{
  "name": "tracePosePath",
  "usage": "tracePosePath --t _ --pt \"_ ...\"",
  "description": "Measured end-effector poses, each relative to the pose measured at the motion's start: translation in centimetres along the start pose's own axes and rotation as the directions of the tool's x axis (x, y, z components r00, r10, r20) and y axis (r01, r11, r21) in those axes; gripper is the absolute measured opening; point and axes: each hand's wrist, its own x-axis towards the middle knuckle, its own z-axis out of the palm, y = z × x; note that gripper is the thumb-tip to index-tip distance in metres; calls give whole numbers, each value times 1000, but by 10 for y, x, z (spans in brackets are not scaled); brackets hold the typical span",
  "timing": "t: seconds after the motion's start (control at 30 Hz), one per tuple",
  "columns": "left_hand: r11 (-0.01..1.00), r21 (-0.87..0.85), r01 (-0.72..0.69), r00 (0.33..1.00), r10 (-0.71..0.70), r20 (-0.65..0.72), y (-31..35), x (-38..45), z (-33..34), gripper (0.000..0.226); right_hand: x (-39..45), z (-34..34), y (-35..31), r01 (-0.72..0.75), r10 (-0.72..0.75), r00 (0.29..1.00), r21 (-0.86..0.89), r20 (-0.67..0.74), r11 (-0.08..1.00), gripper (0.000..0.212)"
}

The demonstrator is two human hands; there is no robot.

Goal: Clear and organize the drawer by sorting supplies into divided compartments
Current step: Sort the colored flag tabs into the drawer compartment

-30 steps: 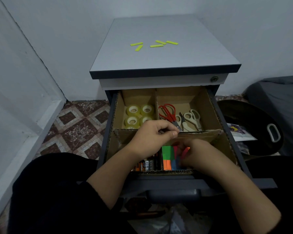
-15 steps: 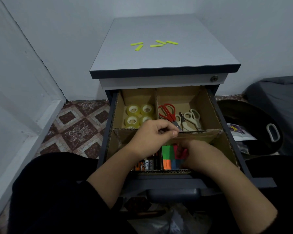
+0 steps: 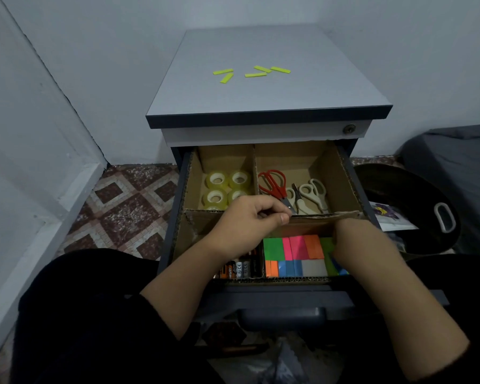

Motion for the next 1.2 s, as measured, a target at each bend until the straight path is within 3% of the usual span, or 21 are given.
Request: tracePosePath --t 0.3,0.6,0.7,0.77,0.87,0.93,1.2 --pt "1000 -2 -12 1000 12 -1 -1 1 0 12 6 7 -4 -17 10 998 91 68 996 11" --pt "1000 -3 -2 1000 2 0 -1 1 0 12 1 0 -1 -59 57 997 42 51 997 15" --pt "1000 -5 4 1000 -4 8 1 0 -1 12 1 -11 5 -33 31 999 43 31 999 7" --pt "1000 -3 5 1000 -5 10 1 0 -1 12 0 -20 6 -9 -2 997 151 74 988 9" --pt "1000 3 4 1000 -4 7 0 1 0 12 -6 -25 1 29 -104 984 446 146 895 11" --pt "1000 -1 3 1000 -3 5 0 1 0 12 -9 -24 -7 36 -160 967 515 199 856 9" --pt "1000 -3 -5 1000 5 -6 0 1 1 15 -3 -8 -26 71 -159 948 302 275 951 12"
